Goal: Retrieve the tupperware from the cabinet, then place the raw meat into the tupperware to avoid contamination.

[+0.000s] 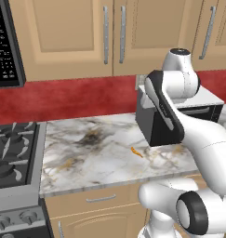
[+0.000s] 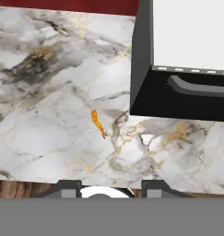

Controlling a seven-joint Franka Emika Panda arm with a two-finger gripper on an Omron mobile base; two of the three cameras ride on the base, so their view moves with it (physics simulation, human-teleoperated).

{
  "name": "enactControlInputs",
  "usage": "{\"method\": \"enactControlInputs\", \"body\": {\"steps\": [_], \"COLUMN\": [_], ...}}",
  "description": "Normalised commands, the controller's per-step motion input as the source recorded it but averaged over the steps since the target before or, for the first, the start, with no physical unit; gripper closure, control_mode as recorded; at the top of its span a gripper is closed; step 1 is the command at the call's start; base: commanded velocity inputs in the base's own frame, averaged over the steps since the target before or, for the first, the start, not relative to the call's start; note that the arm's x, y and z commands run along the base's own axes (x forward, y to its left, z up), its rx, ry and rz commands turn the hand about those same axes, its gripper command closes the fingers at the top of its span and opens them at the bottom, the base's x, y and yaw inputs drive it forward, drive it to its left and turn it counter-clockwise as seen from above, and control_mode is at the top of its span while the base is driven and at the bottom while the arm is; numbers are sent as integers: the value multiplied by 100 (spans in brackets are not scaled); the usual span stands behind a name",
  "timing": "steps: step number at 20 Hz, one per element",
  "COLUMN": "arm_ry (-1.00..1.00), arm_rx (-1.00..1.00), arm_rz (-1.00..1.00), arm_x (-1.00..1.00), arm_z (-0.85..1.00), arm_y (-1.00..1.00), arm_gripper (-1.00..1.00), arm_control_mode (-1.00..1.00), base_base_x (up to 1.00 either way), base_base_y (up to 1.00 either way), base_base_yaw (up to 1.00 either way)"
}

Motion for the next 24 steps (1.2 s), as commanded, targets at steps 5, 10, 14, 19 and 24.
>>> {"method": "enactControlInputs", "body": {"steps": [5,10,14,19,24], "arm_ry": [-4,-27,-39,-35,-14], "arm_rx": [0,0,0,0,0], "arm_rz": [0,0,-2,-7,-8], "arm_x": [-5,-21,-23,-8,2], "arm_z": [0,26,40,54,53], "arm_y": [6,11,30,45,51], "arm_gripper": [-100,-100,-100,-100,-100], "arm_control_mode": [-100,-100,-100,-100,-100], "base_base_x": [0,0,0,0,0], "base_base_y": [0,0,0,0,0], "base_base_yaw": [0,0,0,0,0]}}
